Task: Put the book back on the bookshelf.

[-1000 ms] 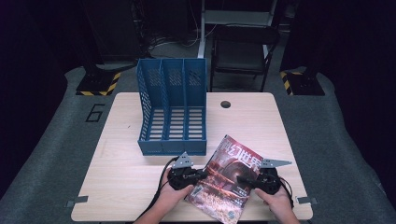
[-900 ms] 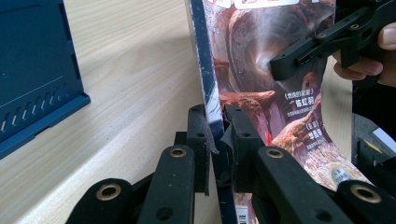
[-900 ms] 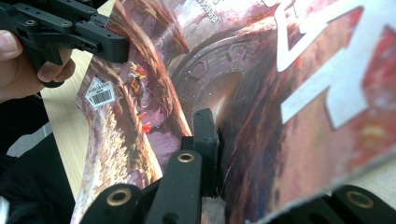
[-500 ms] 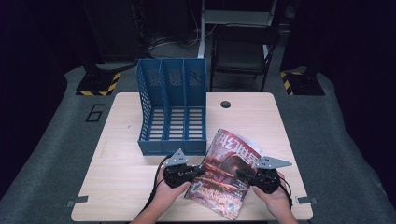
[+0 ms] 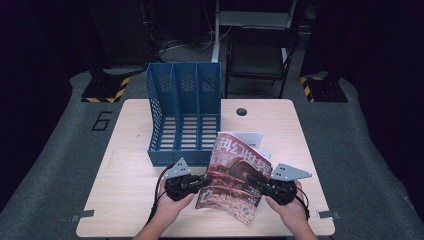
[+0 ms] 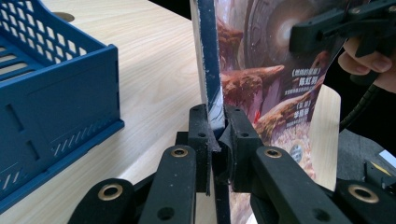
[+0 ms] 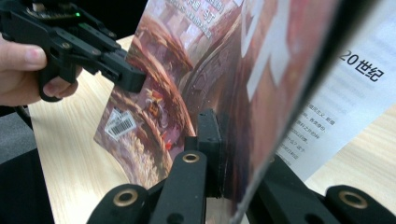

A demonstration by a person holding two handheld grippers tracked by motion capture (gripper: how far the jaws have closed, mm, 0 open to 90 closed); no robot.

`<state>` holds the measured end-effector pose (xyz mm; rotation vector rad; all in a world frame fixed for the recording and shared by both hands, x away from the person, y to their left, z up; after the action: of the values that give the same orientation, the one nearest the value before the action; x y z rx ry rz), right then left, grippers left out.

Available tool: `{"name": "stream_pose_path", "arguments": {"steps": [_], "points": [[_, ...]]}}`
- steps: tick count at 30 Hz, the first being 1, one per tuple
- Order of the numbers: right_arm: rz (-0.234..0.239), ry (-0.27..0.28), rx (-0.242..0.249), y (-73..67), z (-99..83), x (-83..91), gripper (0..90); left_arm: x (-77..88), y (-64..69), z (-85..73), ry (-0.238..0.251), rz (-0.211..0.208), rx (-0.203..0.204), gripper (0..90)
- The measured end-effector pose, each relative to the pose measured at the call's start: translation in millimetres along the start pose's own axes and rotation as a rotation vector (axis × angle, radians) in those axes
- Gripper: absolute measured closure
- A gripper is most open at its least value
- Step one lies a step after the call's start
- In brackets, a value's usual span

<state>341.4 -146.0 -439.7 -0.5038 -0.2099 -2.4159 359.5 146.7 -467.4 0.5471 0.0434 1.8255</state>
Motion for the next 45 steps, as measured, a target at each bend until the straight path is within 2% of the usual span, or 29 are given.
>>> {"name": "stream_pose_path", "arguments": {"steps": [7, 10, 11, 12, 13, 14, 16, 17, 18, 19, 20, 21, 22, 24, 25, 26, 27, 33, 36, 39, 41, 45], "points": [[0.006, 0.038, 0.027, -5.6, 9.8, -5.1, 88.1, 3.9, -1.2, -2.9, -0.009, 0.021, -0.012, 81.4], [0.010, 0.051, 0.041, -7.1, 13.6, -4.6, 88.1, 2.7, 0.7, -3.7, -0.007, 0.046, -0.031, 80.1], [0.009, 0.059, 0.049, -8.4, 15.6, -4.3, 88.1, 3.9, -0.1, -3.1, -0.027, 0.052, -0.061, 79.4], [0.008, 0.064, 0.052, -9.5, 16.7, -4.0, 88.1, 2.6, 1.2, -3.4, -0.016, 0.065, -0.053, 78.7], [0.009, 0.075, 0.071, -10.5, 19.1, -3.6, 88.1, 3.3, 1.1, -3.0, -0.020, 0.060, -0.049, 78.2], [0.004, 0.086, 0.086, -11.5, 20.9, -3.2, 88.1, 4.5, 0.4, -3.0, -0.032, 0.059, -0.057, 77.8], [0.001, 0.103, 0.102, -15.0, 23.3, -2.5, 88.1, 4.3, -0.6, -4.6, -0.025, 0.073, -0.064, 77.4], [-0.001, 0.110, 0.105, -16.7, 23.8, -2.9, 88.0, 4.4, -0.1, -6.6, -0.033, 0.066, -0.046, 77.5], [0.008, 0.106, 0.110, -18.6, 23.0, -3.1, 88.0, 3.5, -0.3, -9.1, -0.031, 0.076, -0.051, 77.4], [0.011, 0.101, 0.118, -20.2, 21.4, -3.0, 88.0, 3.9, 0.4, -12.0, -0.045, 0.067, -0.042, 77.4], [0.021, 0.104, 0.121, -21.5, 19.2, -3.3, 88.0, 5.2, -0.4, -13.2, -0.056, 0.064, -0.058, 77.4], [0.026, 0.104, 0.121, -22.1, 17.7, -2.8, 88.1, 5.8, 1.8, -15.2, -0.038, 0.058, -0.042, 77.3], [0.041, 0.110, 0.107, -22.7, 16.1, -1.4, 88.0, 5.6, 2.5, -15.7, -0.030, 0.066, -0.048, 77.4], [0.056, 0.116, 0.105, -23.6, 15.5, 0.1, 87.9, 7.1, 4.9, -16.0, -0.041, 0.057, -0.050, 77.5], [0.057, 0.115, 0.102, -24.0, 15.2, 0.9, 87.9, 8.1, 3.8, -16.1, -0.043, 0.062, -0.077, 77.6], [0.063, 0.117, 0.099, -24.6, 14.8, 1.8, 87.8, 9.3, 4.4, -16.7, -0.047, 0.056, -0.073, 77.7], [0.071, 0.117, 0.094, -25.5, 14.1, 2.8, 87.7, 8.8, 6.1, -18.1, -0.031, 0.057, -0.054, 77.8], [0.104, 0.122, 0.100, -29.9, 11.3, 8.4, 87.3, 14.6, 12.0, -21.1, -0.048, 0.028, -0.064, 79.5], [0.116, 0.116, 0.099, -31.6, 8.8, 13.1, 87.3, 15.7, 15.5, -22.8, -0.039, 0.021, -0.067, 80.7], [0.133, 0.114, 0.093, -32.3, 5.7, 17.5, 87.1, 18.2, 18.7, -23.9, -0.052, 0.008, -0.090, 81.9], [0.136, 0.114, 0.100, -32.6, 3.5, 19.7, 86.6, 19.0, 21.4, -24.4, -0.057, -0.005, -0.091, 82.6], [0.145, 0.083, 0.110, -34.5, -3.8, 24.1, 82.9, 20.4, 28.7, -26.9, -0.065, -0.019, -0.113, 83.6]]}}
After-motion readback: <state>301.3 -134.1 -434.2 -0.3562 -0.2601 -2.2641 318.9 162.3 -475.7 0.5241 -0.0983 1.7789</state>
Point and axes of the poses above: each handheld gripper's, and its own axes: x roughly backward along the jaws, z roughly out of its top, y roughly to its right, the point moved 2 cm from there along -x, roughly forward along the jaws, and after that the axes turned 13 degrees about -z, right-handed, at the moved point
